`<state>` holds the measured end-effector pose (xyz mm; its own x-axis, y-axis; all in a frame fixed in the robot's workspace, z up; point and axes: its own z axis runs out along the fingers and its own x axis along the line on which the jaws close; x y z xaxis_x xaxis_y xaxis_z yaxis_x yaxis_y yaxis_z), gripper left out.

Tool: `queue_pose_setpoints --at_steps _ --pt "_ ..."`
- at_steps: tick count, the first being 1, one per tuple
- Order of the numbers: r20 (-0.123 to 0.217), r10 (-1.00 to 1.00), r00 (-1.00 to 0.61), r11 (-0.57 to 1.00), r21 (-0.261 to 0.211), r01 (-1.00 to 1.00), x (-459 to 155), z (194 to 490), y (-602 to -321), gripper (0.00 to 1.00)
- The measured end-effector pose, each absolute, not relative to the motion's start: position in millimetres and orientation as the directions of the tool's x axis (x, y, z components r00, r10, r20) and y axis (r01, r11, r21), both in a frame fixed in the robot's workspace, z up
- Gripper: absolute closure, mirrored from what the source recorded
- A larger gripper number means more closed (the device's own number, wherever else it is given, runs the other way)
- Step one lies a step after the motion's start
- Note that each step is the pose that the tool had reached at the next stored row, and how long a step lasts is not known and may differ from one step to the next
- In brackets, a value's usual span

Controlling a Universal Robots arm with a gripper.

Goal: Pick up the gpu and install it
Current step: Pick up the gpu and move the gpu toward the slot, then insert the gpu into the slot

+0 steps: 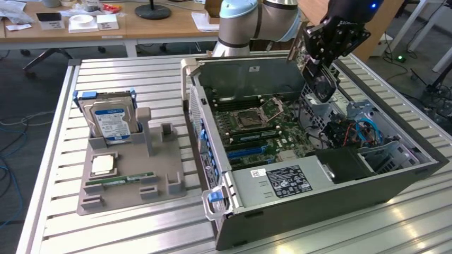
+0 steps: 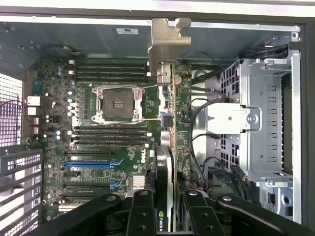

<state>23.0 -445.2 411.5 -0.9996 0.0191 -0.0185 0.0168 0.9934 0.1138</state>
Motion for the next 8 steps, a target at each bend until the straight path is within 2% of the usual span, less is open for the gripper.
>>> queue_pose_setpoints --at_steps 8 --pt "-0.018 0.019 -1.0 0.993 0.114 0.017 23.4 411.5 -445.2 0.73"
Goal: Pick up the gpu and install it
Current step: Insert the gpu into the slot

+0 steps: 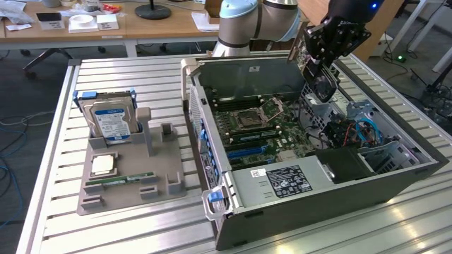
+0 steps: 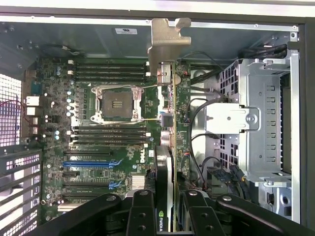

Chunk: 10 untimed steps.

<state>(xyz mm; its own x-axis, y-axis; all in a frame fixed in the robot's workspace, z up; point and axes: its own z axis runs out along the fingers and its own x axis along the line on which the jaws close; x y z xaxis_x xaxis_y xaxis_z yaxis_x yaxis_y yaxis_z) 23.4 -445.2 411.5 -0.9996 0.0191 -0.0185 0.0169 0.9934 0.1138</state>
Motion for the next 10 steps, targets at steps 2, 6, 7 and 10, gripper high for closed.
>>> queue_pose_setpoints --at_steps 2,6,7,10 --pt "-0.018 0.019 -1.0 0.993 0.114 0.017 23.4 411.5 -445.2 0.73" --pt "-0.018 0.019 -1.0 0.993 0.114 0.017 23.4 411.5 -445.2 0.73" --pt "-0.019 0.019 -1.0 0.993 0.114 0.016 23.4 411.5 -445.2 0.73" --pt "-0.019 0.006 -1.0 0.994 0.114 0.004 23.4 411.5 -445.2 0.73"
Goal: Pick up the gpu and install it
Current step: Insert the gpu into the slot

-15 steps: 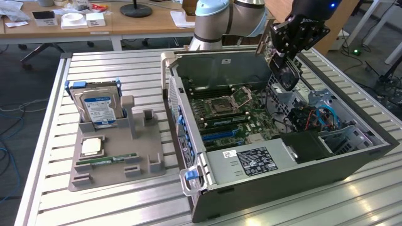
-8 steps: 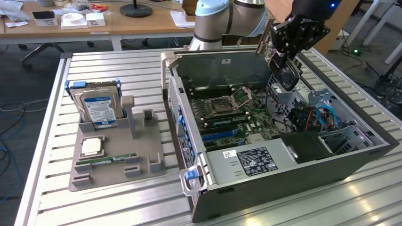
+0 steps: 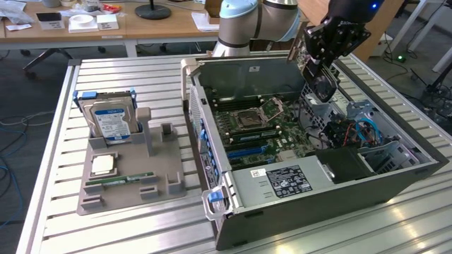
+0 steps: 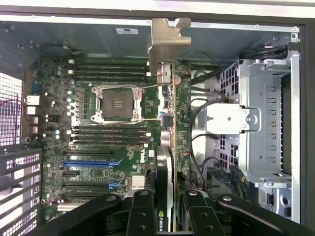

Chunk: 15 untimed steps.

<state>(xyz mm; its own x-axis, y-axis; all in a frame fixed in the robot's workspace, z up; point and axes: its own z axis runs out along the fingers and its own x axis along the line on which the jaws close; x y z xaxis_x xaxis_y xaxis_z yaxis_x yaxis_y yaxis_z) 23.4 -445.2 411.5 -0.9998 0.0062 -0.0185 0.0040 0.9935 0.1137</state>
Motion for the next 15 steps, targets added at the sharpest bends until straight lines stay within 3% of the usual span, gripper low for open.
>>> queue_pose_setpoints --at_steps 15 --pt "-0.018 -0.218 -0.976 0.969 0.114 -0.219 23.4 409.8 -445.2 0.73"
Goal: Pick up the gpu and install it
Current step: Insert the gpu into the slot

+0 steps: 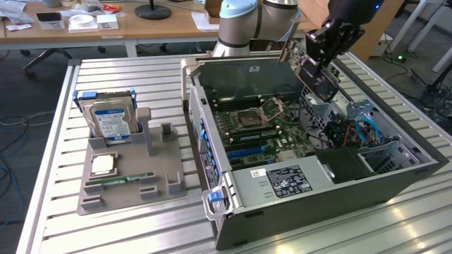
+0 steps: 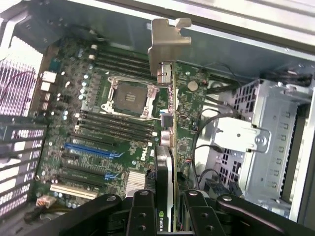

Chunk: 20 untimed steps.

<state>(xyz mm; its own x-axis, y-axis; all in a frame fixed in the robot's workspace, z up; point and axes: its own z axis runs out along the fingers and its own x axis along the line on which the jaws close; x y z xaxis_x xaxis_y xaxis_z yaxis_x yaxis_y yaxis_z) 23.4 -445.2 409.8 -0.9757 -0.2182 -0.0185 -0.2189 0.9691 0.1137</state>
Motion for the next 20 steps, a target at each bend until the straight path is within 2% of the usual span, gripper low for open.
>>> queue_pose_setpoints --at_steps 20 --pt "-0.019 -0.551 -0.834 0.828 0.114 -0.55 23.4 406.9 -445.2 0.73"
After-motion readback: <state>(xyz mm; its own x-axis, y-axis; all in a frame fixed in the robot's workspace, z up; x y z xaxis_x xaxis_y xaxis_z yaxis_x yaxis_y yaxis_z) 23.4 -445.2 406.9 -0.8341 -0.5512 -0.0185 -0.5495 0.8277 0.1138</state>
